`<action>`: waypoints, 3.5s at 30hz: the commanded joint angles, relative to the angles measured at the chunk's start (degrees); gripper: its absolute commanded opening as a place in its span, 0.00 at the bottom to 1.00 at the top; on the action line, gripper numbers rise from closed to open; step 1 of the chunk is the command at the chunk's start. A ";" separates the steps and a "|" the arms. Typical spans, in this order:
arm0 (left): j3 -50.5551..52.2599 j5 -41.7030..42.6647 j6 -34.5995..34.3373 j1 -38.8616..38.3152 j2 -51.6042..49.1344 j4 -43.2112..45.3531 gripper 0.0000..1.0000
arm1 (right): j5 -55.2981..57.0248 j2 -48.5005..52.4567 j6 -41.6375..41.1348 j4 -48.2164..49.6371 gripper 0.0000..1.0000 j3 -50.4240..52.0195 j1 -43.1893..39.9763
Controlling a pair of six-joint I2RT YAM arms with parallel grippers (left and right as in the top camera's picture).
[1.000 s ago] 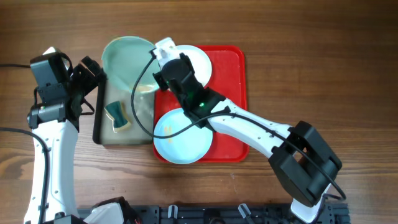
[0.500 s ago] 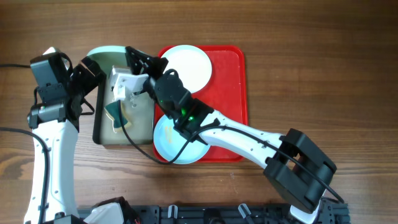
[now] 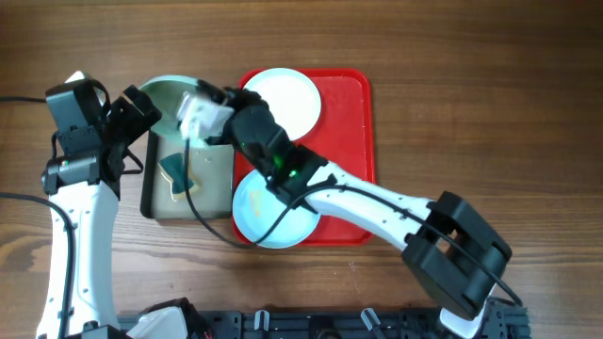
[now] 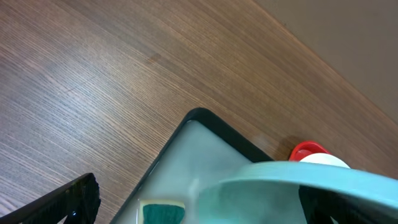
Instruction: Clean dirty plates on tray and stack at the side
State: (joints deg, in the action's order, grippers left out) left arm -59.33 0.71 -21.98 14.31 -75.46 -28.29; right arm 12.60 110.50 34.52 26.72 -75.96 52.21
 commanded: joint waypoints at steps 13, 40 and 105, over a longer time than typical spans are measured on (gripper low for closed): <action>-0.63 -0.59 -0.79 0.22 -0.07 0.26 1.00 | -59.74 -0.57 -68.59 -27.15 0.04 -0.81 -36.70; -0.63 -0.59 -0.79 0.22 -0.07 0.26 1.00 | -20.24 -0.24 -45.42 -63.41 0.12 4.83 -61.09; -0.63 -0.59 -0.81 0.22 -0.07 0.26 1.00 | -17.35 -6.60 -49.77 -70.95 0.04 6.86 -30.69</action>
State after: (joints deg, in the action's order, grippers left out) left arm -59.33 0.69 -22.04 14.31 -75.48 -28.21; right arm -5.48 105.62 -14.15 -44.03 -68.10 22.87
